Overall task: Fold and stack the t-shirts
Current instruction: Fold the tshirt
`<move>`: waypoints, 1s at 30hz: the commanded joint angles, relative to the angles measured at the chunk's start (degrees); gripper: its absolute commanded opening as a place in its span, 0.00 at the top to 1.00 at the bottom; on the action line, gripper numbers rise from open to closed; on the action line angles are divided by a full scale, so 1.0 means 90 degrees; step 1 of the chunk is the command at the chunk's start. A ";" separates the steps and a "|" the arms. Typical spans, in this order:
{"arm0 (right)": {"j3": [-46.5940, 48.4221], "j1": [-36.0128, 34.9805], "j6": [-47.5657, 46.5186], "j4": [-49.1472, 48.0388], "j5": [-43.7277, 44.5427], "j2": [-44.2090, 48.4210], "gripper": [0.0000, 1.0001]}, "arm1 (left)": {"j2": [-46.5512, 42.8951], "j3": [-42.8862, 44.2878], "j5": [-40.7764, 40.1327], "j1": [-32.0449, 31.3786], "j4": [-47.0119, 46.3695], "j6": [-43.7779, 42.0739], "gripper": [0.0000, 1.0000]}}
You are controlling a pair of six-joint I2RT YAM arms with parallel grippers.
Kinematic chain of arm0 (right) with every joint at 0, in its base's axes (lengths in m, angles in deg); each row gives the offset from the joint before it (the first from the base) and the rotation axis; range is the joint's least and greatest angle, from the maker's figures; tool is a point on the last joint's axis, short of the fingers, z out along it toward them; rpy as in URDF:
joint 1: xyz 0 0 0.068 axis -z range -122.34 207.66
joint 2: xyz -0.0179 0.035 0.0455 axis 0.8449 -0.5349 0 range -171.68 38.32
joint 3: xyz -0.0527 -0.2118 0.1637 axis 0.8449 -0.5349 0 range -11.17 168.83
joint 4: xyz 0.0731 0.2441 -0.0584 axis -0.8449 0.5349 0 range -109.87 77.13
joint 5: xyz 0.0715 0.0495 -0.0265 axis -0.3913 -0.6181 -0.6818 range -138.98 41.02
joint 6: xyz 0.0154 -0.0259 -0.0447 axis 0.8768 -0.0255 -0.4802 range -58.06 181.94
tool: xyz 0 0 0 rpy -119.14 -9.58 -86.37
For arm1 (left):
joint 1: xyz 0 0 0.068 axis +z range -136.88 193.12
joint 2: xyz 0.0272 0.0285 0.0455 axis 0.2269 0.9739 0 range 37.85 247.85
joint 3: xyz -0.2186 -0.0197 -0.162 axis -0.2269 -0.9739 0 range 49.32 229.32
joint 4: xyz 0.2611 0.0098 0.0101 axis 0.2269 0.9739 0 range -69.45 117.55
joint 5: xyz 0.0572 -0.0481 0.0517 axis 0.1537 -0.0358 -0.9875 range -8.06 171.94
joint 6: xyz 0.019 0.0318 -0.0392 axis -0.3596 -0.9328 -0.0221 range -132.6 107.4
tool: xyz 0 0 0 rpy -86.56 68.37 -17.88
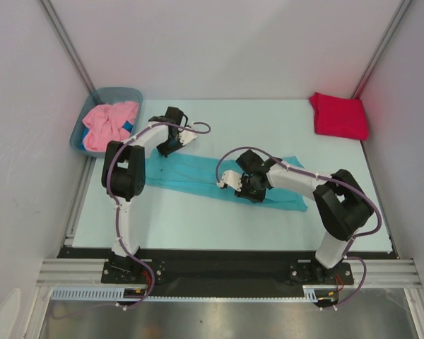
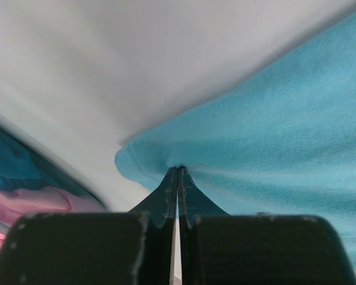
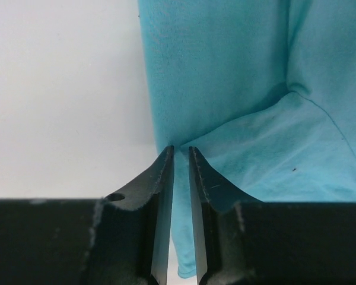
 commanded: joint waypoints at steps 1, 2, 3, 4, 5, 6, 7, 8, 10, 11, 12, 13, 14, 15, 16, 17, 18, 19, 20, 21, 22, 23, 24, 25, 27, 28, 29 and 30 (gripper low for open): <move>-0.0023 0.0069 0.0013 -0.0136 0.0036 -0.0050 0.79 | -0.0099 0.0329 -0.0018 -0.0052 -0.0005 -0.0120 0.99; -0.0032 0.0078 0.0013 -0.0145 0.0046 -0.0059 0.79 | -0.0089 0.0339 -0.0018 -0.0052 -0.0005 -0.0129 0.99; -0.0023 0.0098 0.0013 -0.0155 0.0037 -0.0079 0.80 | -0.0079 0.0358 -0.0018 -0.0052 0.0005 -0.0129 0.99; -0.0023 0.0108 0.0013 -0.0146 0.0037 -0.0079 0.81 | -0.0060 0.0378 -0.0028 -0.0052 0.0005 -0.0139 0.99; -0.0013 0.0117 -0.0006 -0.0146 0.0037 -0.0079 0.82 | -0.0050 0.0397 -0.0028 -0.0052 0.0014 -0.0139 0.99; -0.0013 0.0118 -0.0016 -0.0146 0.0056 -0.0089 0.83 | -0.0040 0.0407 -0.0028 -0.0052 0.0015 -0.0139 0.99; 0.0006 0.0118 -0.0007 -0.0165 0.0066 -0.0089 0.84 | -0.0021 0.0446 -0.0028 -0.0052 0.0034 -0.0139 0.99; 0.0016 0.0118 -0.0006 -0.0165 0.0066 -0.0089 0.85 | -0.0021 0.0456 -0.0019 -0.0052 0.0034 -0.0139 0.99; 0.0026 0.0127 0.0013 -0.0194 0.0085 -0.0098 0.87 | -0.0001 0.0495 -0.0018 -0.0061 0.0063 -0.0139 0.99; 0.0026 0.0127 0.0023 -0.0214 0.0085 -0.0108 0.88 | 0.0009 0.0505 -0.0009 -0.0061 0.0063 -0.0139 0.99; 0.0026 0.0118 0.0003 -0.0204 0.0114 -0.0108 0.90 | 0.0009 0.0514 -0.0009 -0.0071 0.0073 -0.0139 0.99; 0.0016 0.0127 0.0003 -0.0214 0.0124 -0.0108 0.92 | 0.0018 0.0534 -0.0018 -0.0081 0.0064 -0.0139 0.99; 0.0016 0.0118 -0.0006 -0.0224 0.0134 -0.0089 0.93 | 0.0038 0.0553 -0.0018 -0.0081 0.0073 -0.0139 0.99; 0.0026 0.0137 -0.0016 -0.0233 0.0144 -0.0079 0.95 | 0.0038 0.0573 -0.0018 -0.0081 0.0083 -0.0159 0.99; 0.0036 0.0137 -0.0026 -0.0233 0.0144 -0.0069 0.96 | 0.0048 0.0602 -0.0018 -0.0081 0.0093 -0.0159 0.99; 0.0055 0.0137 -0.0036 -0.0224 0.0134 -0.0060 0.97 | 0.0067 0.0622 -0.0028 -0.0081 0.0093 -0.0159 0.99; 0.0065 0.0137 -0.0036 -0.0214 0.0125 -0.0059 0.99 | 0.0087 0.0641 -0.0028 -0.0091 0.0102 -0.0159 0.98; 0.0084 0.0127 -0.0026 -0.0204 0.0105 -0.0050 0.99 | 0.0096 0.0680 -0.0028 -0.0091 0.0112 -0.0149 0.99; 0.0123 0.0137 -0.0016 -0.0185 0.0115 -0.0059 1.00 | 0.0106 0.0690 -0.0019 -0.0091 0.0112 -0.0149 0.99; 0.0153 0.0127 -0.0026 -0.0165 0.0076 -0.0050 1.00 | 0.0106 0.0719 -0.0018 -0.0100 0.0122 -0.0139 0.98; 0.0172 0.0118 -0.0016 -0.0155 0.0066 -0.0050 1.00 | 0.0126 0.0729 -0.0009 -0.0101 0.0122 -0.0139 0.98; 0.0211 0.0118 -0.0026 -0.0126 0.0037 -0.0059 1.00 | 0.0136 0.0749 -0.0009 -0.0101 0.0132 -0.0130 0.98; 0.0221 0.0118 -0.0026 -0.0107 0.0027 -0.0050 1.00 | 0.0155 0.0759 -0.0009 -0.0110 0.0132 -0.0120 0.98; 0.0231 0.0098 -0.0036 -0.0087 0.0017 -0.0040 1.00 | 0.0174 0.0778 -0.0009 -0.0120 0.0132 -0.0120 0.98; 0.0280 0.0088 -0.0055 -0.0077 0.0007 -0.0021 1.00 | 0.0184 0.0788 -0.0009 -0.0130 0.0132 -0.0110 0.99; 0.0290 0.0088 -0.0065 -0.0058 0.0007 -0.0020 1.00 | 0.0194 0.0798 -0.0009 -0.0139 0.0141 -0.0110 0.98; 0.0299 0.0079 -0.0084 -0.0058 0.0017 -0.0030 1.00 | 0.0204 0.0798 -0.0018 -0.0140 0.0142 -0.0110 0.98; 0.0319 0.0079 -0.0133 -0.0038 0.0065 -0.0040 0.98 | 0.0204 0.0788 -0.0018 -0.0140 0.0142 -0.0110 0.98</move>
